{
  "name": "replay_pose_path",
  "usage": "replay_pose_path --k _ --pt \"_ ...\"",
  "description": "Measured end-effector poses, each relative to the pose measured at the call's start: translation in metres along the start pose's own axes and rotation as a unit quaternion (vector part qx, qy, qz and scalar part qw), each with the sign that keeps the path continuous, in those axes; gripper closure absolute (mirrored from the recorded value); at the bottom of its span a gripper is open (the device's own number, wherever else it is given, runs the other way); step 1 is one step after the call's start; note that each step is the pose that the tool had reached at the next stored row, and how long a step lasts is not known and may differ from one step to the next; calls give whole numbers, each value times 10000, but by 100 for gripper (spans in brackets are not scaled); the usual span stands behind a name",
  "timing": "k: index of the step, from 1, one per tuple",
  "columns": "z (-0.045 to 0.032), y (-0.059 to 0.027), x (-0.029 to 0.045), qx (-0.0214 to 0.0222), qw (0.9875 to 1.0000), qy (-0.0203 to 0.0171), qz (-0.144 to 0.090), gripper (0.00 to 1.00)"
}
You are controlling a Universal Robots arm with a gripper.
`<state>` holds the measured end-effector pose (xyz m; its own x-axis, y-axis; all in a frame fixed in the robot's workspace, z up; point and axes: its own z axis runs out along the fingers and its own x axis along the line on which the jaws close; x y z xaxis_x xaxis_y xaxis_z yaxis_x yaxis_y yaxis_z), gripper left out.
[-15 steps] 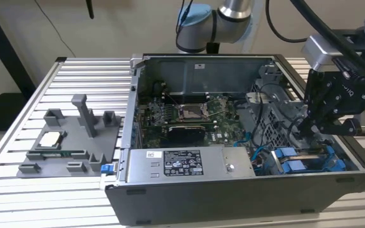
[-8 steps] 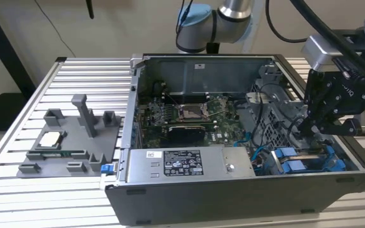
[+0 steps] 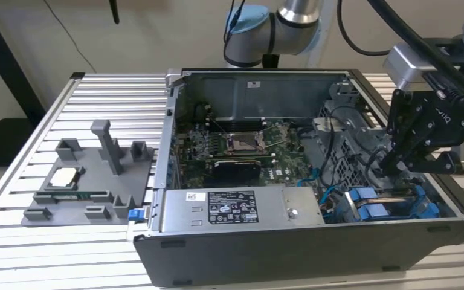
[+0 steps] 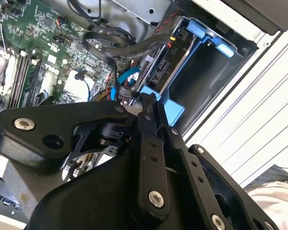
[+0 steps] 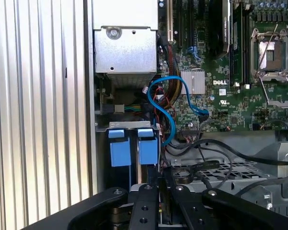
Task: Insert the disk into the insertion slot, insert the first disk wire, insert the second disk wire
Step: 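Insert the second disk wire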
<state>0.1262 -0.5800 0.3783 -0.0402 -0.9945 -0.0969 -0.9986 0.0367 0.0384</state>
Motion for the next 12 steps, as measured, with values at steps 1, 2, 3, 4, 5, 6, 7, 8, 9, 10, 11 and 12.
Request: replay_pose_path --k 1,2,3,4,5,6,7,8,9,10,11,12 --pt "0 0 0 0 10000 0 0 84" --pt "0 0 0 0 10000 0 0 84" --pt "0 0 0 0 10000 0 0 84" --pt "0 0 0 0 10000 0 0 84" --pt "0 0 0 0 10000 0 0 84" --pt "0 0 0 0 10000 0 0 84" --pt "1 0 0 0 10000 0 0 84" --pt "3 0 0 0 10000 1 0 84" --pt "9 -1 0 0 10000 6 0 84" --pt "15 -1 2 0 10000 16 0 84" --pt "26 -1 3 2 10000 33 1 84" --pt "39 -1 4 6 10000 46 1 84"
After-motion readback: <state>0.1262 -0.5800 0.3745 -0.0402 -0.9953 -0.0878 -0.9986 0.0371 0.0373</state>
